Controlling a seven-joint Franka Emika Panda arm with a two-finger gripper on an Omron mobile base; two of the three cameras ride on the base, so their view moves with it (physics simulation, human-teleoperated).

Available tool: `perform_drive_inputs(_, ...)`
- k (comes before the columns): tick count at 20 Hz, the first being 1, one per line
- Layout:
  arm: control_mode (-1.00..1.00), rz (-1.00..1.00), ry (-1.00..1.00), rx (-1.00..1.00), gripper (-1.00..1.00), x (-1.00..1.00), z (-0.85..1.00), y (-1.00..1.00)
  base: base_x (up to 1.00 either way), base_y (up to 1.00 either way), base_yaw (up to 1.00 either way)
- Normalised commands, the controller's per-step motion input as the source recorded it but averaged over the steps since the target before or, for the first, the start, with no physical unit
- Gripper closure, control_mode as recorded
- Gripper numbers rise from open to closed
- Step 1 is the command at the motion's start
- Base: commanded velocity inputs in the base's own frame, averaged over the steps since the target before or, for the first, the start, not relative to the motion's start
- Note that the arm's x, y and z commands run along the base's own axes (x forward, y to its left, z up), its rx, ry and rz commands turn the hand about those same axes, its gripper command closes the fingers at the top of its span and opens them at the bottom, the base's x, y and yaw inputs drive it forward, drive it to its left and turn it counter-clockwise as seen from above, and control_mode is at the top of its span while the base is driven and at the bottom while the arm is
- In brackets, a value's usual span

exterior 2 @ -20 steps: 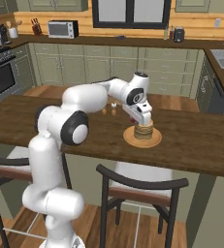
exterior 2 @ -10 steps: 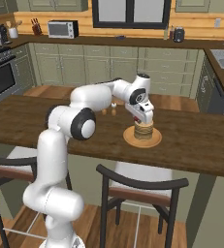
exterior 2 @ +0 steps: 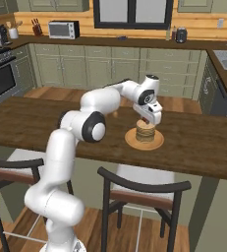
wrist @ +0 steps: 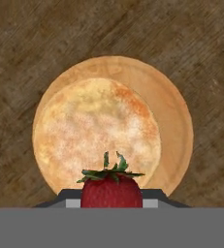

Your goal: Take the strawberry from the fridge and place it on top of the pancake, located on the dining counter.

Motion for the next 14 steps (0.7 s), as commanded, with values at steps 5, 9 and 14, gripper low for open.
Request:
perform_drive_inputs(5,-1.0,0.02,0.0,0.0,1.0,0.11,-0.27,0.0,0.0,0.0,0.0)
perform_drive_inputs(9,-1.0,0.05,0.0,0.0,1.0,0.0,-0.46,0.0,0.0,0.0,0.0)
perform_drive_inputs(14,-1.0,0.04,0.0,-0.02,-1.0,0.0,-0.42,0.0,0.0,0.0,0.0)
